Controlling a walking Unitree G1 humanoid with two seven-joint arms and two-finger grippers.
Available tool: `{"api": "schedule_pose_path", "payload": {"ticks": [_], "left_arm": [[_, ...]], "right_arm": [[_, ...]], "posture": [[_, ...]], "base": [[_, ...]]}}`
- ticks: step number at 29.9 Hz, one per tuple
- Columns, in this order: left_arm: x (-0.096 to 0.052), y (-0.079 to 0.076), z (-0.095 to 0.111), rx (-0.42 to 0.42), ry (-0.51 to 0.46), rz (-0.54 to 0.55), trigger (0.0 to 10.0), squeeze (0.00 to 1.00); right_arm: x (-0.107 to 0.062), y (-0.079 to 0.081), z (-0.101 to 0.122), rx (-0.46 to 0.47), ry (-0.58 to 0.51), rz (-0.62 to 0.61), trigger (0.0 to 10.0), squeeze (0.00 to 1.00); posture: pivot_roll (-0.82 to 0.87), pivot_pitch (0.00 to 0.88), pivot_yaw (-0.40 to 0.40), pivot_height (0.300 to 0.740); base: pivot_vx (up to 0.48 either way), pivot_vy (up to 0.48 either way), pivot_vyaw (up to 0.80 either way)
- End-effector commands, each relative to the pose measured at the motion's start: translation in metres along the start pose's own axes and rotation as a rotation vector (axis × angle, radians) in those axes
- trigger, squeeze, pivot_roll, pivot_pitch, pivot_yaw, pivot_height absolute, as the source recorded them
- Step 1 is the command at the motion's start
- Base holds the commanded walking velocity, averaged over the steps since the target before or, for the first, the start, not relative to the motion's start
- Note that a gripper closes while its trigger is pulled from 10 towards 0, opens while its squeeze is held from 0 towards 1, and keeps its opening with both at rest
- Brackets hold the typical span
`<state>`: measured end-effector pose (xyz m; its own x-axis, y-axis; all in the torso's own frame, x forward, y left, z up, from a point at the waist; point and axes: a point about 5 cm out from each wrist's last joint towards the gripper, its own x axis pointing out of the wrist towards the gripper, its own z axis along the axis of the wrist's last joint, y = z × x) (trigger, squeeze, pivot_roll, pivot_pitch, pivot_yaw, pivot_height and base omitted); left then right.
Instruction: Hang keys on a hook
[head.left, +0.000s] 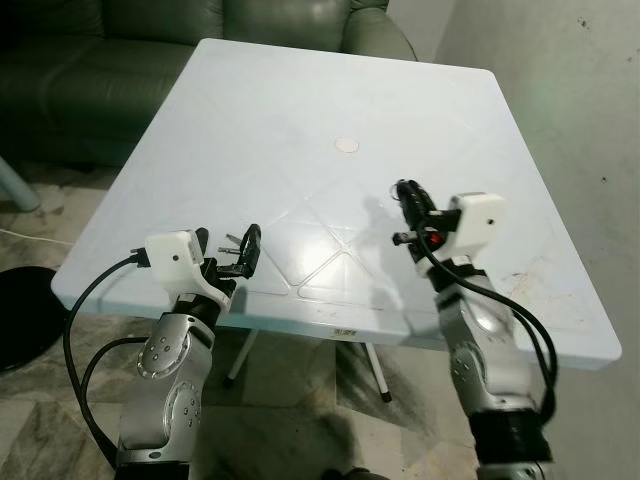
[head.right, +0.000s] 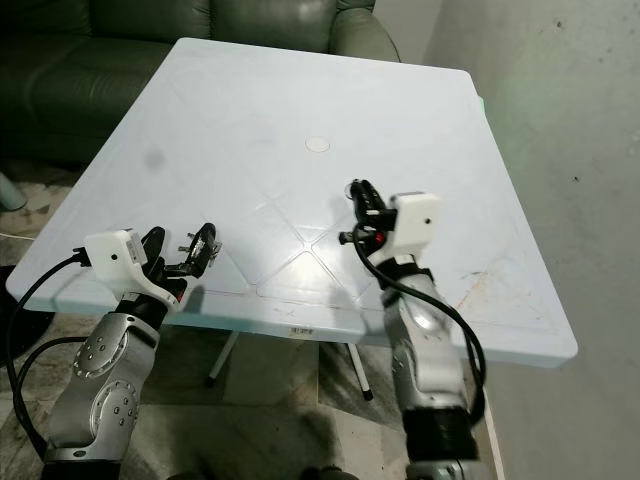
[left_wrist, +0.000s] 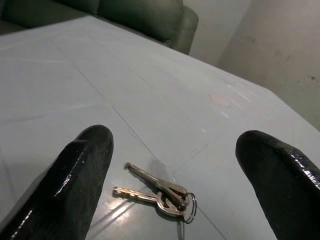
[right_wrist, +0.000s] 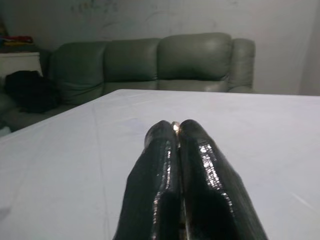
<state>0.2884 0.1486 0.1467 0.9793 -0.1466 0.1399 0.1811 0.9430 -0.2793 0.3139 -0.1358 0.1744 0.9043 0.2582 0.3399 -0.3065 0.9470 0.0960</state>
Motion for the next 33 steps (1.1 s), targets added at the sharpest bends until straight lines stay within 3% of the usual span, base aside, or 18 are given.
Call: {"api": "schedule_pose_path", "payload": {"ticks": [1,9,21,33], "left_arm": [[-0.002,-0.001,0.003,-0.004,-0.02,-0.014,10.0,0.0],[-0.003,0.004,0.0,-0.011,-0.016,-0.012,10.0,0.0],[0.015,0.01,0.01,0.013,-0.035,-0.028,10.0,0.0],[0.02,0.019,0.006,0.012,-0.036,0.011,10.0,0.0]], "right_arm": [[-0.004,-0.004,0.006,-0.021,-0.015,-0.017,10.0,0.0],[-0.022,-0.009,0.0,-0.052,0.024,-0.055,10.0,0.0],[-0.012,-0.017,-0.001,-0.107,0.081,-0.09,10.0,0.0],[-0.02,-0.02,-0.021,-0.128,0.165,-0.128,10.0,0.0]], "posture": [[0.07,0.06,-0.071,0.74],[0.05,0.022,-0.053,0.74],[0.06,0.053,-0.063,0.74],[0.05,0.034,-0.034,0.74]], "base": [[0.0,0.0,0.0],[0.0,0.0,0.0],[0.0,0.0,0.0],[0.0,0.0,0.0]]}}
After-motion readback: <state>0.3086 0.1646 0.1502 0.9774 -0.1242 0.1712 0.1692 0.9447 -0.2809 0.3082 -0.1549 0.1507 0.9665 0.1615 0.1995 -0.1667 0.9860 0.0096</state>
